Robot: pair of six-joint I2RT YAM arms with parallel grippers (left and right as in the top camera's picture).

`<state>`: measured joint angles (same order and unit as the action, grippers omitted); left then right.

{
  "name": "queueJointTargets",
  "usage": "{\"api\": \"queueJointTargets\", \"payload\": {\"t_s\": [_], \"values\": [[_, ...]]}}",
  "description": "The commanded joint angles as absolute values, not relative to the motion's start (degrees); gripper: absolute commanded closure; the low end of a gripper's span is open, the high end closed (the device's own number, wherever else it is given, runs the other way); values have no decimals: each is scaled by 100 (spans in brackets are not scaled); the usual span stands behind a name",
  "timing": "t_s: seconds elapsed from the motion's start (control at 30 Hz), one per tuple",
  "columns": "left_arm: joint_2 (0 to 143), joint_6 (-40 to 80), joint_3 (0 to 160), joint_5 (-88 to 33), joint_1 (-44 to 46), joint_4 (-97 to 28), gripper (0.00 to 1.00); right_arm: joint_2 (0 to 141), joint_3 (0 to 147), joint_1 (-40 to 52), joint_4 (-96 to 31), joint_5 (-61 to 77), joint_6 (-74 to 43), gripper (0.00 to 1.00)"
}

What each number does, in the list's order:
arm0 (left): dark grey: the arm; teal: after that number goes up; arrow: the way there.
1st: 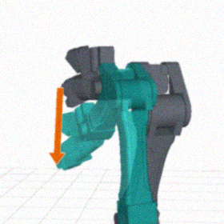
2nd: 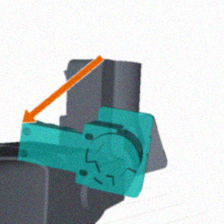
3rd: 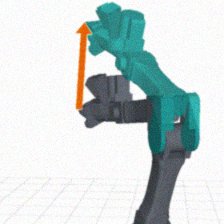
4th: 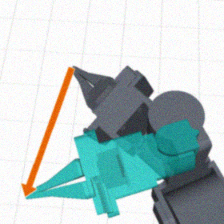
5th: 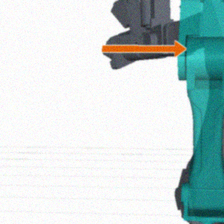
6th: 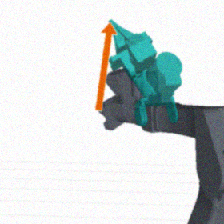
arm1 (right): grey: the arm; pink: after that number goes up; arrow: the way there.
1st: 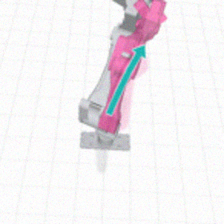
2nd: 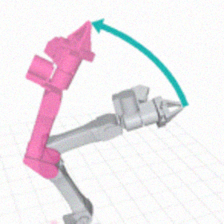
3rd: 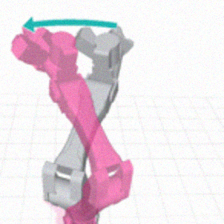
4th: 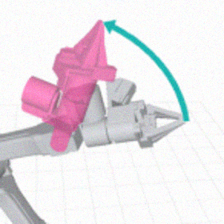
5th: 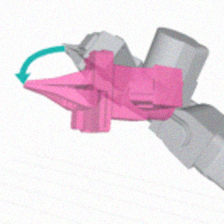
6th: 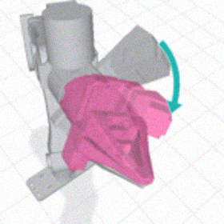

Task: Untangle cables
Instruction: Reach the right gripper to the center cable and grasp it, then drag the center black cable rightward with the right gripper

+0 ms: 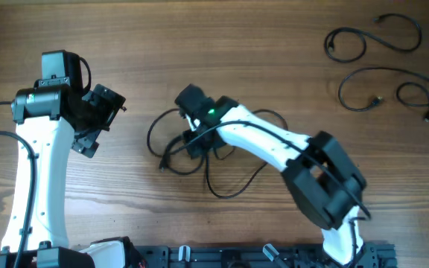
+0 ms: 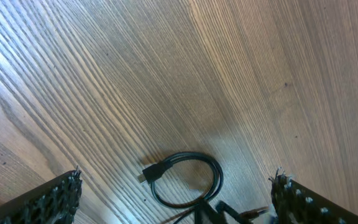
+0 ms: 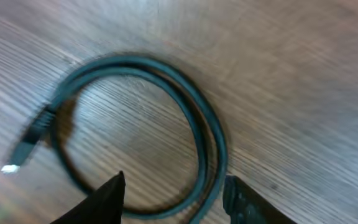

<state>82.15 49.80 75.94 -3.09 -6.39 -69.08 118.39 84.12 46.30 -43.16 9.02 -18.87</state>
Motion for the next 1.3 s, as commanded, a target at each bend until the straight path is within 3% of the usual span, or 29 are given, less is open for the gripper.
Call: {"api": "queueJointTargets", "payload": {"t_s": [0.0, 0.33, 0.47, 0.53, 0.7, 0.77, 1.0, 1.27], "values": [[8252, 4987, 7607, -353, -657, -6923, 0, 12051, 8495, 4851, -4241, 246, -1664, 47], [8252, 4987, 7607, -355, -655, -7006, 0, 12057, 8479, 4869, -4007, -309, -1649, 47], [8252, 4987, 7607, -360, -655, -7059, 0, 12245, 8462, 4875, -4007, -95, -1695, 57], [8252, 4987, 7607, -357, -657, -7087, 0, 12293, 8462, 4869, -4082, -102, -1721, 72], [8252, 4987, 7607, -357, -655, -7124, 0, 12293, 8462, 4869, -4171, -121, -2115, 79], [8252, 4987, 7607, -357, -657, -7135, 0, 12293, 8462, 4869, -4462, -126, -2259, 96], [8252, 4987, 7607, -357, -655, -7161, 0, 12234, 8464, 4482, -6217, -932, -3465, 96], [8252, 4987, 7607, -355, -657, -7159, 0, 11664, 8464, 3789, -6807, -1074, -3642, 96]]}}
